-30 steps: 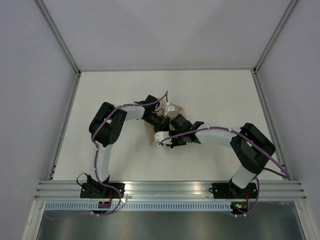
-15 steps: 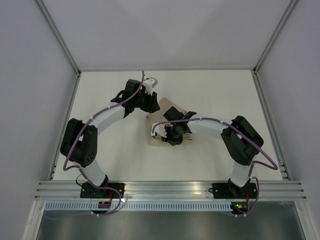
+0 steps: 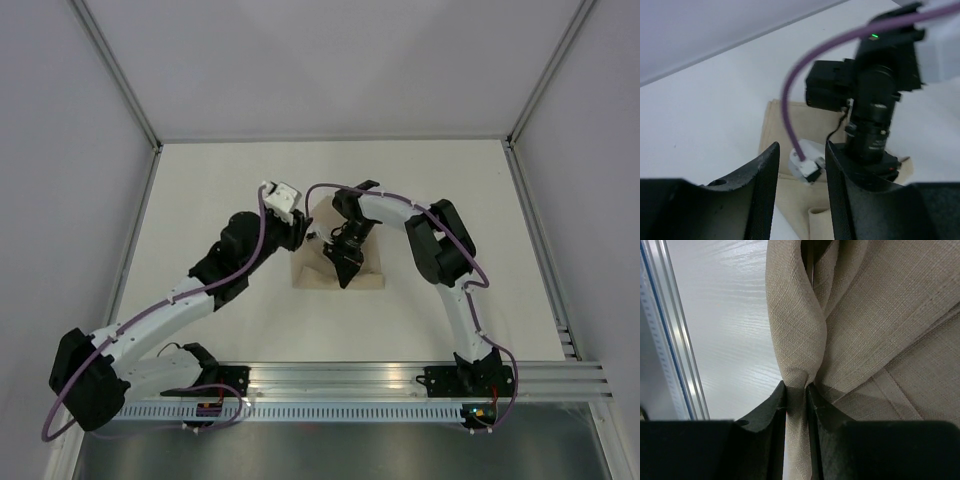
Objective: Fold the napkin, place the utensils inside, and roll it up
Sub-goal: Roll the napkin with the utensil
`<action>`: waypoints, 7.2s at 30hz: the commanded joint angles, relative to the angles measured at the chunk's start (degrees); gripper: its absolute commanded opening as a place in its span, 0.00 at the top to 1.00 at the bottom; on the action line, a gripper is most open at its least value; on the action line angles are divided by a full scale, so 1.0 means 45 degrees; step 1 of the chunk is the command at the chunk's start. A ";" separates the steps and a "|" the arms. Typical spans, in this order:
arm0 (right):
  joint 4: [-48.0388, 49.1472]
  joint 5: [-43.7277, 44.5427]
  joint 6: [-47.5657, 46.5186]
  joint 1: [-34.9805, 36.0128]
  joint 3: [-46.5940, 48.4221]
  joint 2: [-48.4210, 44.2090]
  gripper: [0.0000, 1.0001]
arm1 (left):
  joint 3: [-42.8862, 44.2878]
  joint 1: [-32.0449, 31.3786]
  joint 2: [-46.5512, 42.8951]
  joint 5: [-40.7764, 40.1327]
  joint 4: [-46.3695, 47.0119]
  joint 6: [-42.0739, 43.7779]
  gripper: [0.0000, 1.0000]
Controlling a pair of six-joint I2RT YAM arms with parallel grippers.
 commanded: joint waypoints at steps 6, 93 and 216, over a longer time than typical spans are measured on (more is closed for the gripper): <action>-0.1394 0.0544 -0.1191 0.0019 0.0683 0.2161 0.78 | -0.1739 -0.3890 -0.0061 -0.3929 0.1224 0.3402 0.52; 0.8425 -0.0202 -0.2578 -0.6567 -1.1186 -1.1817 0.32 | 0.6579 -0.1647 1.3786 1.1536 -0.7291 0.4283 0.98; -0.2976 0.1619 -0.2187 -0.3263 0.1640 0.2906 0.47 | 0.2750 -0.5142 1.0368 0.2510 -0.1704 0.4537 0.94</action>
